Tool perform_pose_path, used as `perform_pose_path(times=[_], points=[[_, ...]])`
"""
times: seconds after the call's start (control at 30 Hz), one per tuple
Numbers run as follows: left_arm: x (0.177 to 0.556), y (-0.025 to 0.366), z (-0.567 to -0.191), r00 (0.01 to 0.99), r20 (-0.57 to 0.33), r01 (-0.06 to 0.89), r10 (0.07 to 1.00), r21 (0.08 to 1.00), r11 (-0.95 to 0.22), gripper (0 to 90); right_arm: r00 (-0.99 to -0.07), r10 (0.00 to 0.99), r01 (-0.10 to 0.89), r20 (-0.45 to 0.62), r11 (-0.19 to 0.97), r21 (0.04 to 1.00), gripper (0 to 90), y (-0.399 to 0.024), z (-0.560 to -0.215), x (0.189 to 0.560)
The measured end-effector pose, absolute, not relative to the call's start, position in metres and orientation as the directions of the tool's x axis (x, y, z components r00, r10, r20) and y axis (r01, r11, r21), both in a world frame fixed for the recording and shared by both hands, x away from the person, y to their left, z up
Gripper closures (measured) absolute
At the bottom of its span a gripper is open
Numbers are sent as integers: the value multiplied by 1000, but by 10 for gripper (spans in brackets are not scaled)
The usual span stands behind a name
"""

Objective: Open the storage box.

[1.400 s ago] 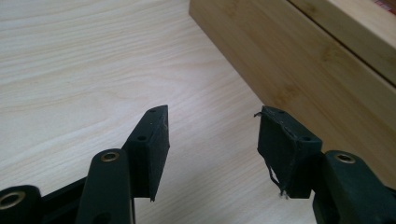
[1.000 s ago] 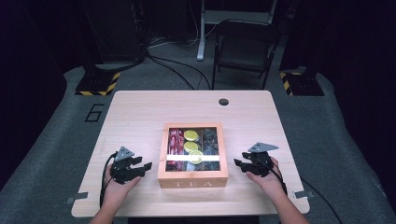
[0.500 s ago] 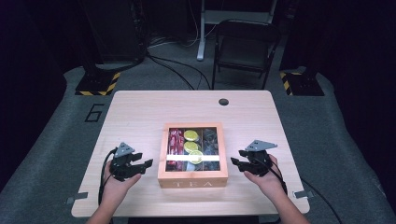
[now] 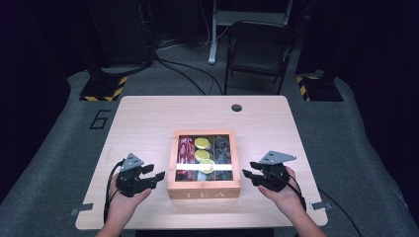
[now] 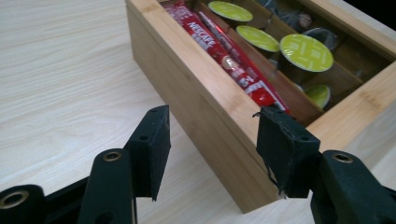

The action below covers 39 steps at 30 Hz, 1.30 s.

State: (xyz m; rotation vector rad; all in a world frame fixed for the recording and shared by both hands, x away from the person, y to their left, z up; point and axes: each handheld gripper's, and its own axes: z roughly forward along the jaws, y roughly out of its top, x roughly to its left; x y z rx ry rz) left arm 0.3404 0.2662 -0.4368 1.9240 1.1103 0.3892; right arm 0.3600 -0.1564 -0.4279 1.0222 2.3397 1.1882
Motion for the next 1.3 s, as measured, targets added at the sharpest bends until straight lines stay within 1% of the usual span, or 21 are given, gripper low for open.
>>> perform_pose_path(times=[0.07,0.13,0.17,0.2,0.23,0.37,0.4,0.47,0.5,0.57,0.63,0.87,1.1,1.13,1.2,1.3], points=[[338,263,-436,566,-138,548,813,800,-245,450,-696,718,450,35,397,800,595,-157,-428,357],[336,262,-436,574,-133,542,808,801,-253,459,-701,712,445,37,395,804,645,-158,-429,352],[334,261,-436,576,-131,538,807,804,-253,459,-701,712,445,37,395,804,645,-158,-429,352],[332,261,-437,576,-126,531,808,809,-252,458,-705,708,446,42,396,803,693,-158,-430,348],[332,261,-437,576,-126,531,808,809,-252,456,-705,708,446,42,396,803,693,-158,-430,348],[331,264,-442,569,-134,523,811,820,-231,448,-736,675,437,52,415,798,819,-159,-437,339],[332,265,-443,564,-148,531,813,819,-219,445,-750,659,441,58,432,787,853,-158,-441,337],[333,266,-447,545,-198,552,815,816,-171,443,-756,651,448,66,441,778,868,-156,-446,334],[333,266,-447,545,-198,552,815,816,-171,444,-756,651,448,66,441,778,868,-156,-446,334],[333,266,-449,553,-187,546,812,817,-184,444,-766,638,452,75,452,769,878,-155,-451,331],[332,265,-451,557,-179,544,811,817,-193,444,-782,621,437,63,474,764,890,-154,-454,328],[327,265,-455,573,-139,527,808,817,-233,445,-790,609,445,68,494,747,894,-154,-459,328],[327,264,-456,573,-142,526,807,819,-229,445,-797,599,452,80,502,738,894,-154,-462,329],[327,265,-456,581,-132,524,803,816,-245,445,-790,606,466,95,492,735,894,-153,-463,329],[326,266,-455,580,-137,526,803,816,-241,446,-794,599,469,107,491,734,894,-152,-465,330],[326,267,-455,577,-135,525,806,817,-238,446,-800,592,457,97,496,738,895,-152,-465,330]])
